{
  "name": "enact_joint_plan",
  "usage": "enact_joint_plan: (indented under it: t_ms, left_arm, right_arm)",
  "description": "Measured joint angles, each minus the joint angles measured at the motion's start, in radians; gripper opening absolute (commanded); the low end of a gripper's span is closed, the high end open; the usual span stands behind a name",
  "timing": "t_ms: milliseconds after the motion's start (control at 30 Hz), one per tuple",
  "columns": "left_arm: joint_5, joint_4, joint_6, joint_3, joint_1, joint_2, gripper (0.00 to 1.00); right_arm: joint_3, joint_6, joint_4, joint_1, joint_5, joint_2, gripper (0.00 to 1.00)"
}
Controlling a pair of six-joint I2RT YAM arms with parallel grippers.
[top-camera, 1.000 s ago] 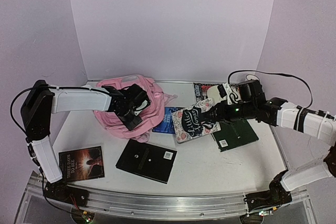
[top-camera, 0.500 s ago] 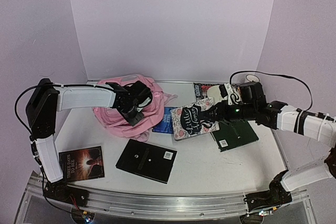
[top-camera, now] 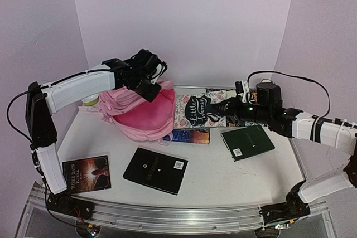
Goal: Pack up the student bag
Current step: Place the book in the largest pocket of the bag.
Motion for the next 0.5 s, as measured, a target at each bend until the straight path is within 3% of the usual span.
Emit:
enact_joint_plan:
  t_ms: [267, 500]
  left_arm:
    - [0.121, -0.061, -0.046, 0.149, 0.006, -0.002, 0.0]
    - [0.249, -0.08, -0.105, 0.158, -0.006, -0.021, 0.0]
  right_arm:
    - [0.051, 0.154, 0.128, 0.06, 0.075, 0.106, 0.0]
    - [0.112, 0.243, 0.203, 0.128, 0.154, 0.253, 0.0]
